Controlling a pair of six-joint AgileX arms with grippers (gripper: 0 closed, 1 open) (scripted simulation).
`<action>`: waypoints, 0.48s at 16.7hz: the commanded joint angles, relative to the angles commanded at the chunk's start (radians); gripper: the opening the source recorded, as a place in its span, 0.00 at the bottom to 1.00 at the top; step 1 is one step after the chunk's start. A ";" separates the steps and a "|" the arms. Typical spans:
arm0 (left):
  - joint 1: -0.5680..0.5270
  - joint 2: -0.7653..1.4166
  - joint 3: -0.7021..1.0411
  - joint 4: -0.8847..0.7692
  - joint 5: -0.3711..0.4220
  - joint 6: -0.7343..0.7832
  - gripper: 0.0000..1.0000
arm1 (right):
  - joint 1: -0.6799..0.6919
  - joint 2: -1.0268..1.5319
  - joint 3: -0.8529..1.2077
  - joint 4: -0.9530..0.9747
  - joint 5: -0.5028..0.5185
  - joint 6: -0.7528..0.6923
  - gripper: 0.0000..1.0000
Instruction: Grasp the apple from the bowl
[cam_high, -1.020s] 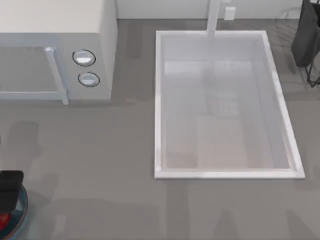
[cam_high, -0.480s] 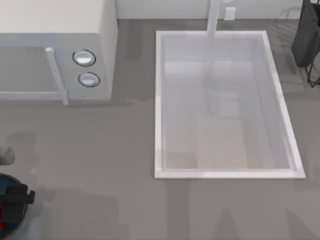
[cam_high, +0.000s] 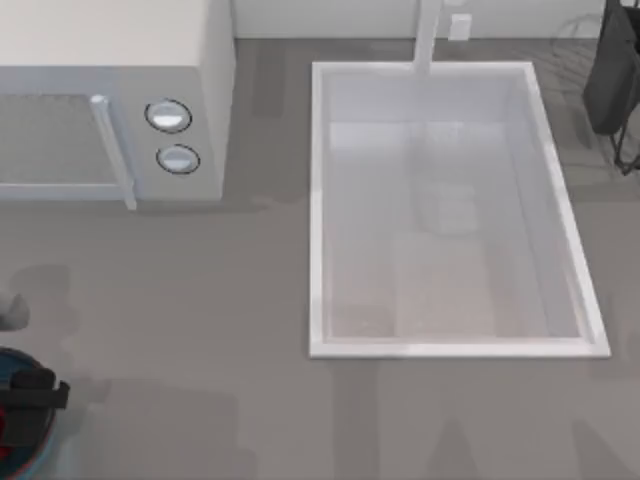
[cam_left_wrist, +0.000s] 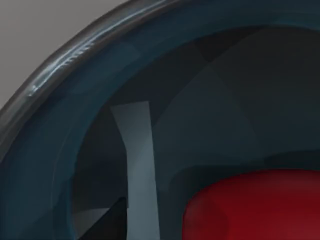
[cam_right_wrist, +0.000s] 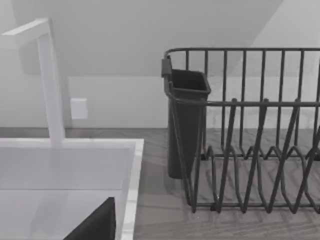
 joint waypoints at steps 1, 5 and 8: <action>0.000 0.000 0.000 0.000 0.000 0.000 0.77 | 0.000 0.000 0.000 0.000 0.000 0.000 1.00; 0.000 0.000 0.000 0.000 0.000 0.000 0.47 | 0.000 0.000 0.000 0.000 0.000 0.000 1.00; 0.000 0.000 0.000 0.000 0.000 0.000 0.25 | 0.000 0.000 0.000 0.000 0.000 0.000 1.00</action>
